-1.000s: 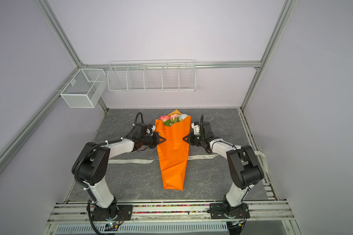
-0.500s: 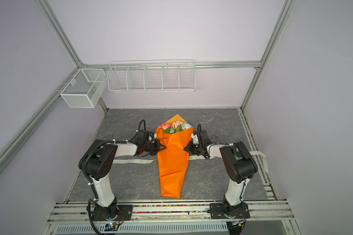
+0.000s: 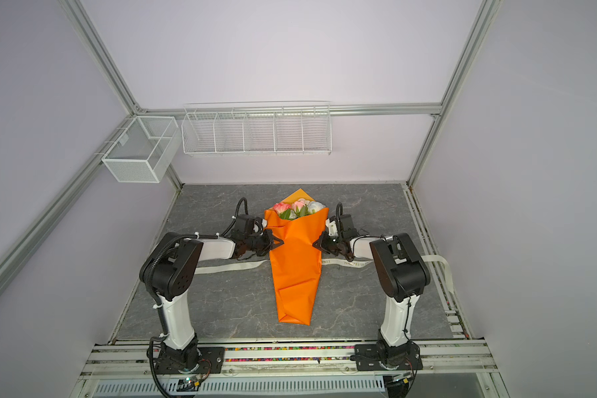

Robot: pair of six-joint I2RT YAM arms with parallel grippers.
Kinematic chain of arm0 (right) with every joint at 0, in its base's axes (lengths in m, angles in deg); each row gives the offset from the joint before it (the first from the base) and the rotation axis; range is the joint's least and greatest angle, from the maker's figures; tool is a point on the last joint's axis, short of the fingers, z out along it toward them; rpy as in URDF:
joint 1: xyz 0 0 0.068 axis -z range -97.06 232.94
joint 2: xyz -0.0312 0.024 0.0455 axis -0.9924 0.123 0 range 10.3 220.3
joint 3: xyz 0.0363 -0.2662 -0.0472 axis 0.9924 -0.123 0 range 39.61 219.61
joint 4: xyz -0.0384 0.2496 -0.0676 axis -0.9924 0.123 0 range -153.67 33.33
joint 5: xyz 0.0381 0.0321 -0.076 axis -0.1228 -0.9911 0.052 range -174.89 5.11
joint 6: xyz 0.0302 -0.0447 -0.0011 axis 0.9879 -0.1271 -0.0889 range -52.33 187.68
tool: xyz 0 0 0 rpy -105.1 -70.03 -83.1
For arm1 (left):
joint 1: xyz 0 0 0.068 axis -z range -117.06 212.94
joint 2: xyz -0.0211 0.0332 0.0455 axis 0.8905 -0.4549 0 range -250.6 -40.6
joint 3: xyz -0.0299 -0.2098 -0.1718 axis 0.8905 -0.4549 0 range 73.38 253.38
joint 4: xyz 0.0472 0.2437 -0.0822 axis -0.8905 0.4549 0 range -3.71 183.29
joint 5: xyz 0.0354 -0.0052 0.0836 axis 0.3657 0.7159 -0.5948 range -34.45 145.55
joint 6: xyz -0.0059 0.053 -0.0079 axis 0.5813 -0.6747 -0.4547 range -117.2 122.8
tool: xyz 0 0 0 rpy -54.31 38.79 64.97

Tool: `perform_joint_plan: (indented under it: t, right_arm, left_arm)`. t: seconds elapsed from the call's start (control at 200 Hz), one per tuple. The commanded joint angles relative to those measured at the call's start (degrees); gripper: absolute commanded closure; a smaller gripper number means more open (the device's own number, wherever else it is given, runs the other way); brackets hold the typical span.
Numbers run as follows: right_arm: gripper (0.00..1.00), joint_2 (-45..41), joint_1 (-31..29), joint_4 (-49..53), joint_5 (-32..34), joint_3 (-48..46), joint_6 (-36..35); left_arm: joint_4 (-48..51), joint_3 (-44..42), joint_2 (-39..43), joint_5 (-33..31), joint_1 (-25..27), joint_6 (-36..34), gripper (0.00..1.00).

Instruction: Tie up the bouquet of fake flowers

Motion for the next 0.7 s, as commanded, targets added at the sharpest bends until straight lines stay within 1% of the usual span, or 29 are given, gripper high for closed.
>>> perform_joint_plan:
  t: [0.0, 0.13, 0.235, 0.59, 0.65, 0.695]
  right_arm:
    - [0.93, -1.97, 0.41, 2.22, -0.80, 1.39, -1.23]
    - [0.93, -4.90, 0.54, 3.50, -0.28, 1.58, -1.37]
    - [0.93, -6.21, 0.65, 4.33, 0.84, 1.58, -1.64]
    - [0.93, -1.71, 1.27, 4.51, 0.90, 2.37, -1.26]
    - [0.91, -1.01, 1.42, 5.13, 1.36, 2.40, -1.32]
    - [0.86, -0.45, 1.69, 5.71, 1.34, 2.66, -1.37]
  left_arm:
    - [-1.64, 0.63, 1.32, 0.09, -0.09, 1.36, 1.00]
    - [-1.00, 0.42, 3.43, 0.45, -0.07, 1.46, 1.00]
    - [-0.96, 0.82, 3.64, 0.95, -0.07, 1.54, 1.00]
    - [-0.75, 3.28, -2.35, 1.68, -0.13, 1.41, 1.00]
    - [-0.64, 3.58, -3.50, 1.85, -0.14, 1.29, 0.89]
    - [0.62, 3.97, -3.86, 1.75, -0.14, 0.47, 0.82]
